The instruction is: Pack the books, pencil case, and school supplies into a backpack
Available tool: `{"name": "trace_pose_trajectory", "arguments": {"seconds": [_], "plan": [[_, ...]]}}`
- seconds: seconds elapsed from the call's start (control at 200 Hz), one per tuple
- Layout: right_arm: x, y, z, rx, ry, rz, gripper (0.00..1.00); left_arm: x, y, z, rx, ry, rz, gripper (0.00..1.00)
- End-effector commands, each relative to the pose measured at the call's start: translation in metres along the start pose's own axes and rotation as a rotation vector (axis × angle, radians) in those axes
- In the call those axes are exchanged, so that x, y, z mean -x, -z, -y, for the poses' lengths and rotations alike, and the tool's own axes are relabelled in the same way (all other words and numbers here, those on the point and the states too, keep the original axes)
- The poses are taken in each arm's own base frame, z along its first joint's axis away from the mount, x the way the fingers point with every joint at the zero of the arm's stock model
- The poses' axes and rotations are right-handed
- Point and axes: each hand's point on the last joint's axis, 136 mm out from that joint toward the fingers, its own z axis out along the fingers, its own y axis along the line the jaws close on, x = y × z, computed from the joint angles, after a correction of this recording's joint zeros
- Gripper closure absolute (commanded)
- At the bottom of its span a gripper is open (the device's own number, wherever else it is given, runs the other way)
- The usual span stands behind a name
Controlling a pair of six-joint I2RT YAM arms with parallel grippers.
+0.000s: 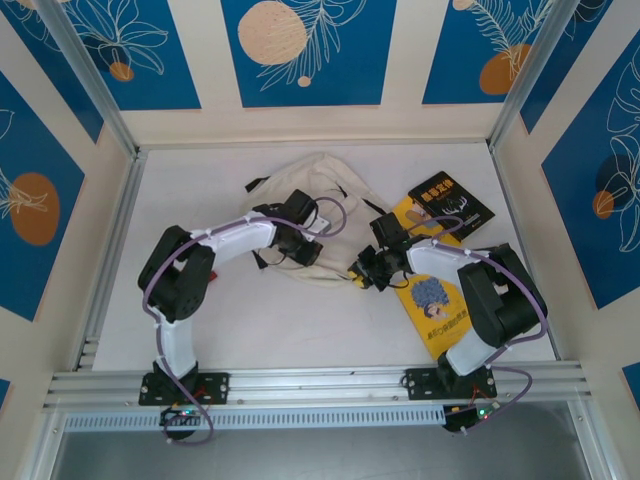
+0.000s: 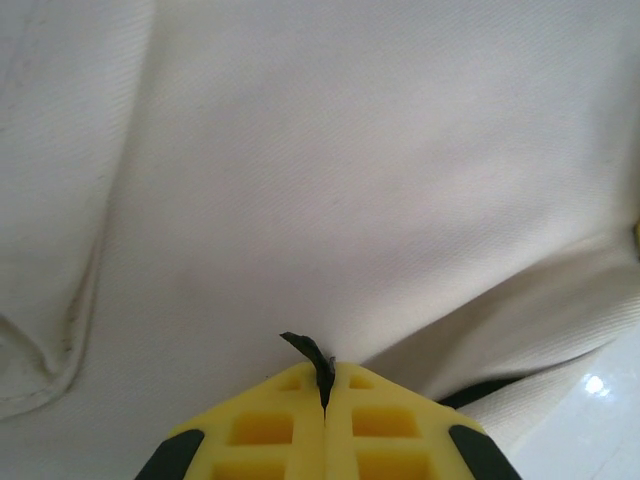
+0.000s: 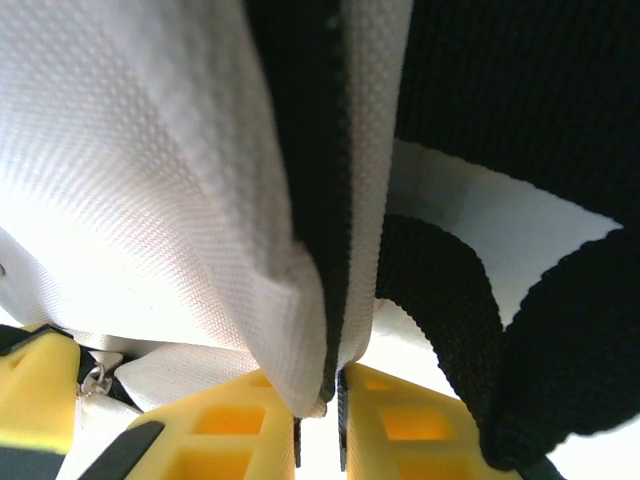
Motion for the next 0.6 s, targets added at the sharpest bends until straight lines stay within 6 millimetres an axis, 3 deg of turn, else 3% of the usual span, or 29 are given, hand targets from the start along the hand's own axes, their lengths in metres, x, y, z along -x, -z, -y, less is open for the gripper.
{"name": "trace_pose_trajectory", "arguments": {"seconds": [0.0, 0.315, 0.525, 0.595], "plan": [[0.002, -0.004, 0.045, -0.152, -0.044, 0.022, 0.82, -0.013, 0.010, -0.038, 0.102, 0.050, -0.015, 1.00], [0.006, 0.005, 0.036, -0.144, -0.010, 0.053, 0.82, -0.021, 0.023, -0.059, 0.149, 0.092, 0.003, 1.00], [0.005, 0.006, 0.034, -0.138, -0.004, 0.056, 0.82, -0.026, 0.033, -0.085, 0.252, 0.151, 0.023, 1.00], [0.006, 0.006, 0.032, -0.135, 0.000, 0.058, 0.82, -0.025, 0.034, -0.080, 0.217, 0.155, 0.037, 1.00]]}}
